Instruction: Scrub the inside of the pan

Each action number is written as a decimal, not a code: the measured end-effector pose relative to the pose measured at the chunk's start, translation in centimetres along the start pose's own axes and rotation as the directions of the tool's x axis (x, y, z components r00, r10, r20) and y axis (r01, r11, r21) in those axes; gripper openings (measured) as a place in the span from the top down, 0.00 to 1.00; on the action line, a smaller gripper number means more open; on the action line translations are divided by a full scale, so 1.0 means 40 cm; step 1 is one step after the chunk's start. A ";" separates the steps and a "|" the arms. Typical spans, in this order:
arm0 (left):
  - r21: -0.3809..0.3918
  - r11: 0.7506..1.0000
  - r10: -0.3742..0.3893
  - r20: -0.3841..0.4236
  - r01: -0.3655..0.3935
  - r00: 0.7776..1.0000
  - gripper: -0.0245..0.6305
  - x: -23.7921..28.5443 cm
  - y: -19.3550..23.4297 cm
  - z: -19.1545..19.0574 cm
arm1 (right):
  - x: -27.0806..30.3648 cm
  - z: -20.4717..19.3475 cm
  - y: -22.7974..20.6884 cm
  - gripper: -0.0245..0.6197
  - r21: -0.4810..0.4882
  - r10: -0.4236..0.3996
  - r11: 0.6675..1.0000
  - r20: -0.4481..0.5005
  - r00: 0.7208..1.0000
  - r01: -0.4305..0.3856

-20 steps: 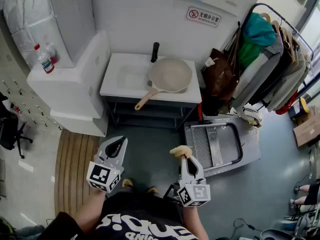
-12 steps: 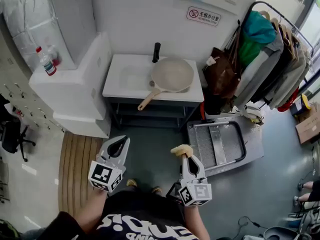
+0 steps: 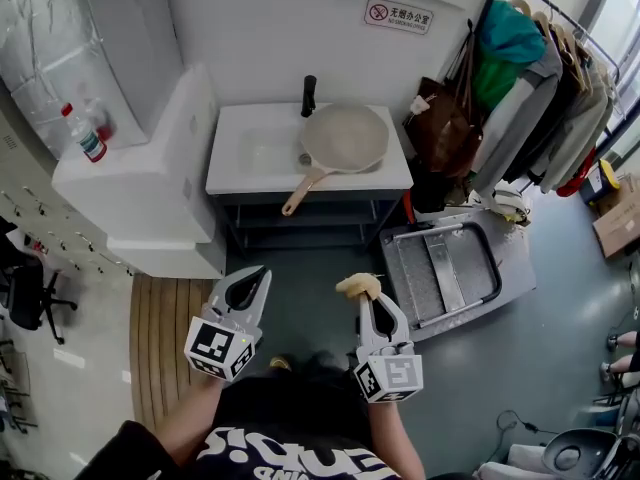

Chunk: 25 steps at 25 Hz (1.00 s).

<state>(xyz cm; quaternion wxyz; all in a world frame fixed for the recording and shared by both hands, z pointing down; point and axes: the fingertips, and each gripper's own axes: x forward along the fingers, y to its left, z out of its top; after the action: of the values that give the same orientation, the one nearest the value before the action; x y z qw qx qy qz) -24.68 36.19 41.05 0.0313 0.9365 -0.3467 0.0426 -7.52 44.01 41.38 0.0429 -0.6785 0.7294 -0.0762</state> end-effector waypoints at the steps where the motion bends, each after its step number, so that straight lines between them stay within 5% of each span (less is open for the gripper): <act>1: -0.002 1.000 -0.007 -0.001 0.007 1.000 0.97 0.000 0.006 -0.003 | 0.003 -0.001 0.003 0.90 0.001 -0.008 1.000 0.000 1.000 0.008; 13: -0.016 1.000 -0.010 -0.016 0.010 1.000 0.97 0.091 0.103 -0.036 | 0.103 0.008 -0.050 0.90 -0.011 -0.047 0.999 -0.010 0.999 0.047; 25: -0.031 0.999 0.023 -0.028 -0.024 0.999 0.97 0.412 0.215 -0.016 | 0.418 0.051 -0.241 0.90 -0.027 0.018 0.999 -0.031 0.999 -0.019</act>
<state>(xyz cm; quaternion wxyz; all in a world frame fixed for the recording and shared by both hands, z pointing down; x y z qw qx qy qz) -17.85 19.07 43.60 0.0501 0.9311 -0.3577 0.0508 1.05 26.58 41.70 0.0231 -0.6710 0.7372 -0.0763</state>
